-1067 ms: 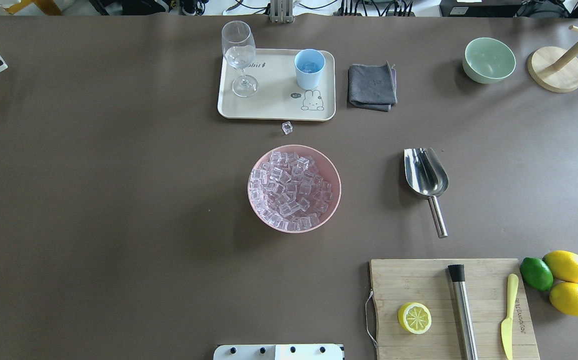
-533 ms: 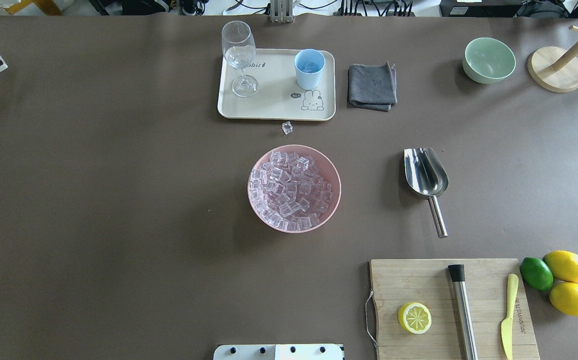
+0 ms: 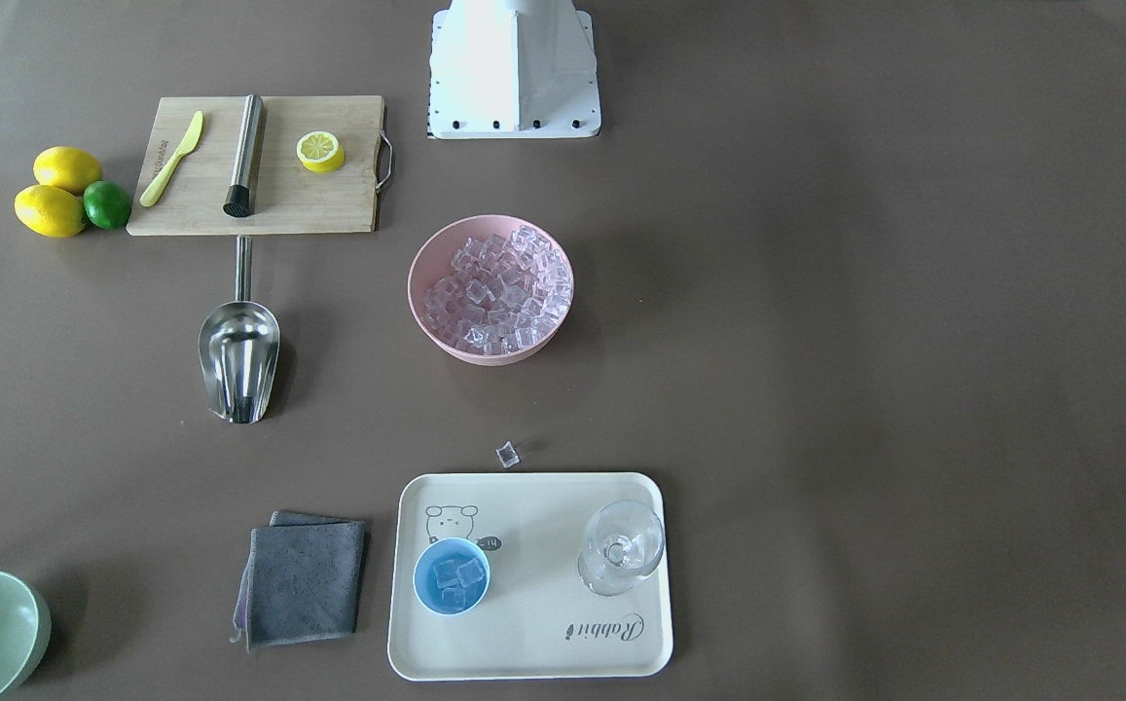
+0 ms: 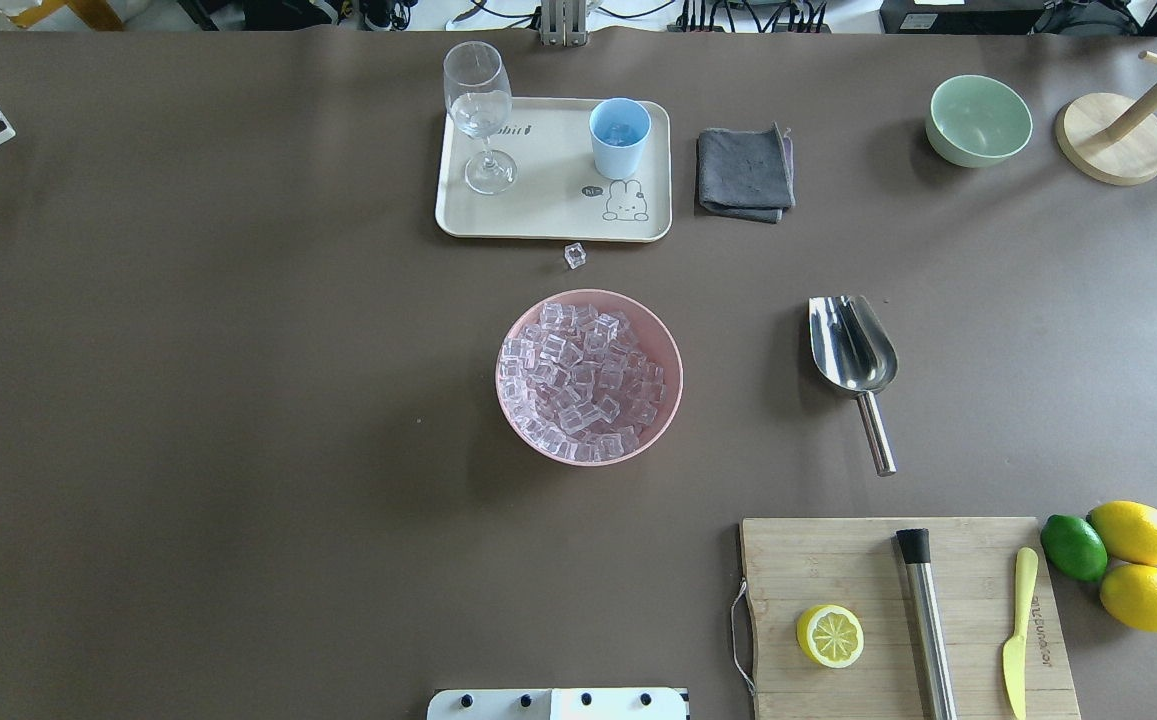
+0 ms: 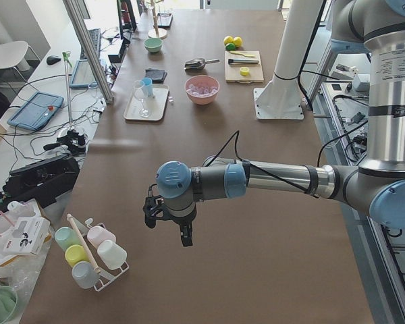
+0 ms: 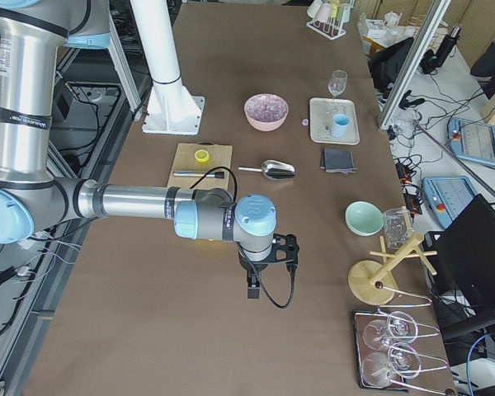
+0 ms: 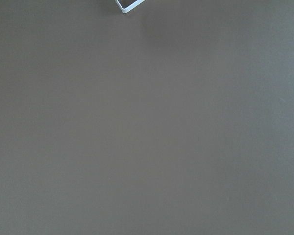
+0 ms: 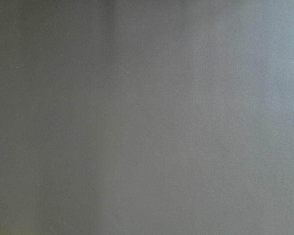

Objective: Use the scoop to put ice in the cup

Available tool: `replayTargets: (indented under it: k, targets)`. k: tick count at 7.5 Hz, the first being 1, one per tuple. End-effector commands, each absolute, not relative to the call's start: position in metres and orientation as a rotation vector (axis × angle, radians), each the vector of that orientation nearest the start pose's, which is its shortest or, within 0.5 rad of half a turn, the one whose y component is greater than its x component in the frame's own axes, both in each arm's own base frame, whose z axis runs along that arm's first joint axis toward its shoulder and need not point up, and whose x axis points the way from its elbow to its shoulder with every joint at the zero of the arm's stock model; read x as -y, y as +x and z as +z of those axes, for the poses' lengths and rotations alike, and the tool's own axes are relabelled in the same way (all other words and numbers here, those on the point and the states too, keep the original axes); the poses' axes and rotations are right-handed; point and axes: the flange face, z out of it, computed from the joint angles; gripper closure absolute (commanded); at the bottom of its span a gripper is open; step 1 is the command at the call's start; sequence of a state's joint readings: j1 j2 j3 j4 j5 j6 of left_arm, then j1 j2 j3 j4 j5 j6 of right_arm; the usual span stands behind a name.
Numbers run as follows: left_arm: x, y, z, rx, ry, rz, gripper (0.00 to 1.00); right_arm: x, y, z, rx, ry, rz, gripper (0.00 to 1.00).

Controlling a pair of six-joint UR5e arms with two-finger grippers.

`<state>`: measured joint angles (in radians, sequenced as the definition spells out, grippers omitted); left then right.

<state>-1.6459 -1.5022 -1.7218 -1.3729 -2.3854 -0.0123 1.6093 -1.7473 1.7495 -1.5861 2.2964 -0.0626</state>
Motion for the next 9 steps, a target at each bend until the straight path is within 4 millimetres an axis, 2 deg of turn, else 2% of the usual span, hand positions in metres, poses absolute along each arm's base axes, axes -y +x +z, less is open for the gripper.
replayTargets:
  k: [1, 9]
  targets:
    - [0.4468, -0.0961, 0.6312, -0.817, -0.077, -0.130, 0.02, 0.4132, 0.0830, 0.6570, 0.727, 0.021, -0.017, 0.01]
    - [0.4430, -0.0958, 0.6301, -0.817, -0.076, -0.130, 0.02, 0.4133, 0.0830, 0.6568, 0.727, 0.022, -0.018, 0.01]
